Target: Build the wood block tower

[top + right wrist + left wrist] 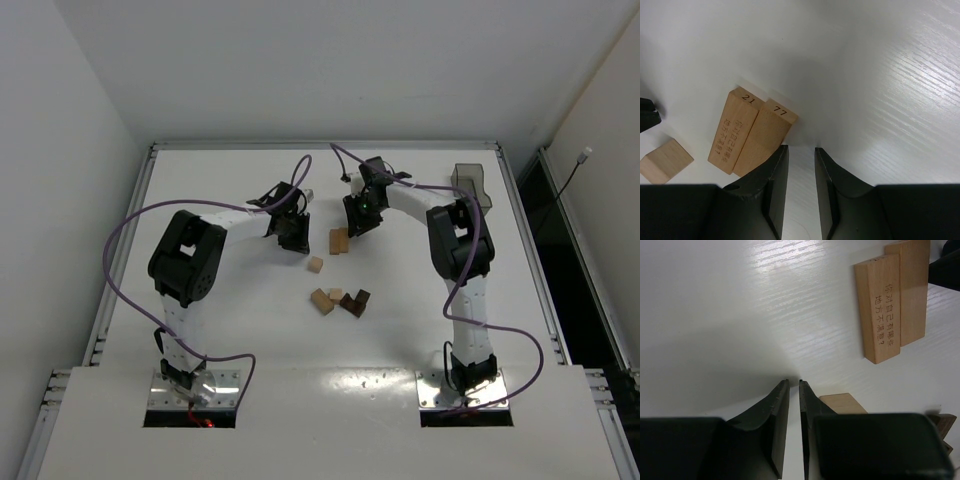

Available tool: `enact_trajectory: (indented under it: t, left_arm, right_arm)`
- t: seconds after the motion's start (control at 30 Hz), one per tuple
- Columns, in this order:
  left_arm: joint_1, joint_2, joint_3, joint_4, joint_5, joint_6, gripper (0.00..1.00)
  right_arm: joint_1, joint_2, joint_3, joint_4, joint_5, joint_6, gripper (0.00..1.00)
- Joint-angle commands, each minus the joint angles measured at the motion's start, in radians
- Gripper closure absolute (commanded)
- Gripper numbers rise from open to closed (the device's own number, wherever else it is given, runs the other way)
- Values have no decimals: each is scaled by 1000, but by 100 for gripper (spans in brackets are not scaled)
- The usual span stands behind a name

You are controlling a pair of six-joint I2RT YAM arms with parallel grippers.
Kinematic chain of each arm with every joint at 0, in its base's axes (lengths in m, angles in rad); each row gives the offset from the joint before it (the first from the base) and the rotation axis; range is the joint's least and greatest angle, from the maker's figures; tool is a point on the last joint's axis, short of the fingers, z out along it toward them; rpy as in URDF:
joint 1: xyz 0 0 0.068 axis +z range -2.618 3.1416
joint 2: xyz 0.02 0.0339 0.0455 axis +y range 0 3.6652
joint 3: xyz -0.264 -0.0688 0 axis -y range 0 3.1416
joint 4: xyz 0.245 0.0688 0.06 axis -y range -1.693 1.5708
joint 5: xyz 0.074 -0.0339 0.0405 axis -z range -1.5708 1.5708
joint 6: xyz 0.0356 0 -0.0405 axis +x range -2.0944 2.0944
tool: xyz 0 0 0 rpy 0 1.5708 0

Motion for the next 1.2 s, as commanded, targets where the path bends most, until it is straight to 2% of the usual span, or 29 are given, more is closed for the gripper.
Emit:
enact_trajectory:
  t: [0.0,0.27,0.33,0.6,0.67,0.73,0.77,0.97,1.07,1.17]
  left_arm:
    - [-7,29,17,-29,-36,16,89]
    - [5,18,4,-29,-79,16,89]
    - [15,-8,-12,-29,-98,7,89]
    - [56,-142,-93,-20,-111,53,86]
    - [56,-202,-116,-40,-111,99,79]
    - [56,-241,-153,-49,-100,145,73]
    - [56,-279,-167,-70,-85,165,64]
    - [41,-416,-237,-164,53,363,29]
    - [-17,-471,-248,-211,115,467,20]
    - [-111,-491,-234,-267,106,521,19]
  right_arm:
    - [12,24,7,0,2,13,75]
    - [-17,-74,-102,23,83,13,74]
    - [-40,-131,-156,33,92,2,70]
    - [-58,-399,-364,63,131,-91,67]
    - [-58,-492,-415,63,108,-140,63]
    - [-58,-551,-467,72,97,-186,54]
    - [-58,-603,-485,72,97,-200,45]
    - [-58,-749,-619,51,137,-274,31]
    - [-58,-821,-693,60,200,-299,29]
    - [-69,-861,-751,83,270,-317,25]
